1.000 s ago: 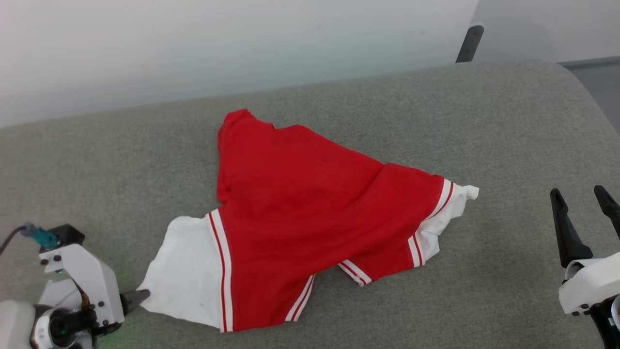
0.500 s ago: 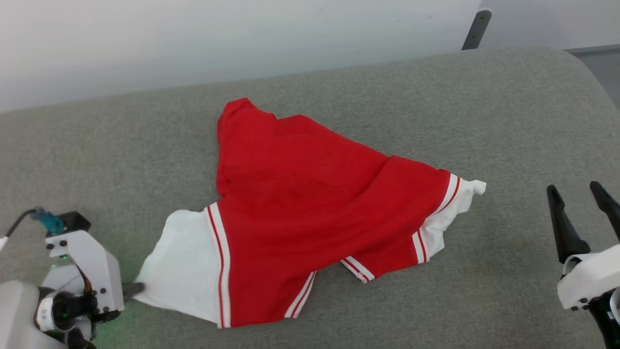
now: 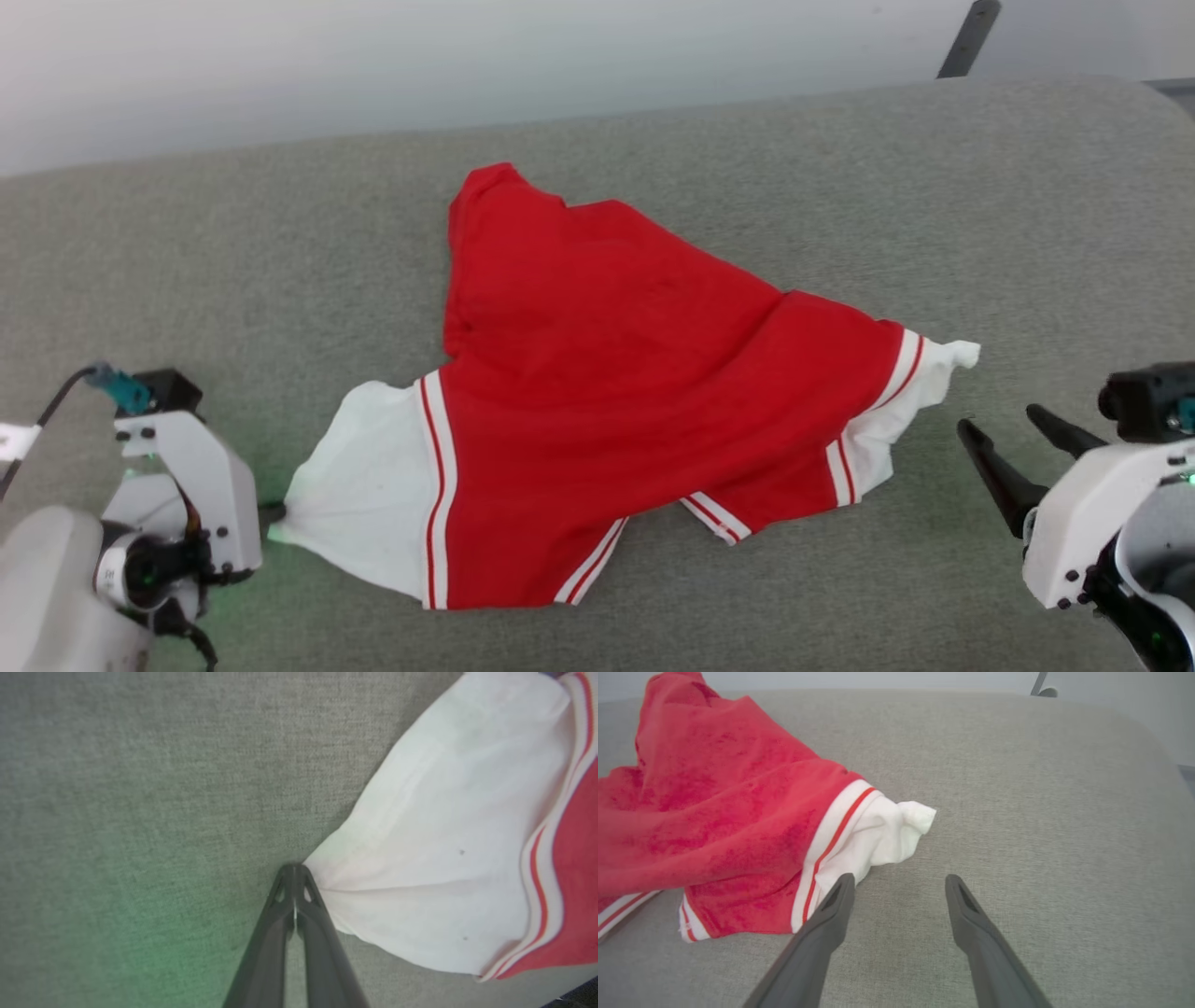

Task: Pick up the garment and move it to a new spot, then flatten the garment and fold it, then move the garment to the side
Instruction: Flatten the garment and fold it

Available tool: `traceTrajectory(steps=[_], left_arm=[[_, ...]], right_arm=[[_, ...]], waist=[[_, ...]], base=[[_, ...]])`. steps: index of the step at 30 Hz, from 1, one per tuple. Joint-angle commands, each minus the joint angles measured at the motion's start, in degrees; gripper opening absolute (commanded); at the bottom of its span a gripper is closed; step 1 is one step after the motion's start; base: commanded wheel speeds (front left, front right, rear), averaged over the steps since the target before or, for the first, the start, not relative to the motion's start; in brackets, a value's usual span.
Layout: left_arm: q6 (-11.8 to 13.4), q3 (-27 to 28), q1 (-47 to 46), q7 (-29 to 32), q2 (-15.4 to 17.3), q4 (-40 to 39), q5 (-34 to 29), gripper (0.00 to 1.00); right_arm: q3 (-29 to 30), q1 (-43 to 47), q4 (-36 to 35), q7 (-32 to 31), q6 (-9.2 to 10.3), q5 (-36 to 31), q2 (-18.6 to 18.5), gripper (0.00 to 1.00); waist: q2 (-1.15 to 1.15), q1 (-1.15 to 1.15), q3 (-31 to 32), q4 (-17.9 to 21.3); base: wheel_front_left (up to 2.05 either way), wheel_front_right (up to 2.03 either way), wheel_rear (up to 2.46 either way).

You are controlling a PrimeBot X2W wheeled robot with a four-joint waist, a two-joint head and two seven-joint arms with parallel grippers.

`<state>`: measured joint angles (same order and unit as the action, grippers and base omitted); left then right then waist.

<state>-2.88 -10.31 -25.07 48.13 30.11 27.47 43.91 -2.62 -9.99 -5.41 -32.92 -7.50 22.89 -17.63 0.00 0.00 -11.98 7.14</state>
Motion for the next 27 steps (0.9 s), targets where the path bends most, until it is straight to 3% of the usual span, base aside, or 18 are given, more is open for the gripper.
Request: traceTrajectory(steps=[1,9,21,22,24,25,27], left_arm=[[0.1,-0.6,-0.1,-0.5,-1.0,1.2,-0.6,0.00],[-0.8,-2.3,-3.0,-1.8,-2.9,1.7,-1.0,0.00],[-2.1,-3.9,-6.0,-4.0,-4.9,3.5,-1.1,0.00],[-2.1,-4.0,-6.1,-4.1,-5.0,3.7,-1.0,0.00],[-2.2,-4.1,-6.4,-4.3,-5.1,4.0,-0.9,0.00],[-2.2,-4.2,-6.6,-4.4,-5.1,4.2,-0.9,0.00],[-2.3,-4.3,-6.7,-4.6,-5.1,4.6,-0.8,0.00]], right_arm=[[-0.2,-0.8,0.4,-0.6,0.02,0.5,-0.3,1.00],[-4.2,-4.9,5.3,-7.2,0.02,3.0,-1.7,1.00],[-7.8,-7.4,16.0,-10.4,0.01,4.3,-0.4,1.00],[-8.7,-7.6,16.8,-10.8,-0.01,4.3,-0.6,0.76],[-10.7,-7.8,17.9,-11.7,-0.04,5.6,-0.7,0.09],[-12.0,-8.1,18.2,-12.2,-0.17,6.0,-1.0,0.00],[-12.7,-8.4,18.7,-12.2,-0.16,7.0,-1.7,0.00]], waist=[[0.00,0.00,-0.7,-0.9],[0.00,0.00,-3.2,-3.6],[0.00,0.00,-5.6,-6.6],[0.00,0.00,-5.7,-6.7],[0.00,0.00,-5.8,-6.9],[0.00,0.00,-5.8,-7.0],[0.00,0.00,-5.8,-7.1]], base=[[0.00,0.00,0.00],[0.00,0.00,0.00],[0.00,0.00,0.00],[0.00,0.00,0.00],[0.00,0.00,0.00],[0.00,0.00,0.00],[0.00,0.00,0.00]])
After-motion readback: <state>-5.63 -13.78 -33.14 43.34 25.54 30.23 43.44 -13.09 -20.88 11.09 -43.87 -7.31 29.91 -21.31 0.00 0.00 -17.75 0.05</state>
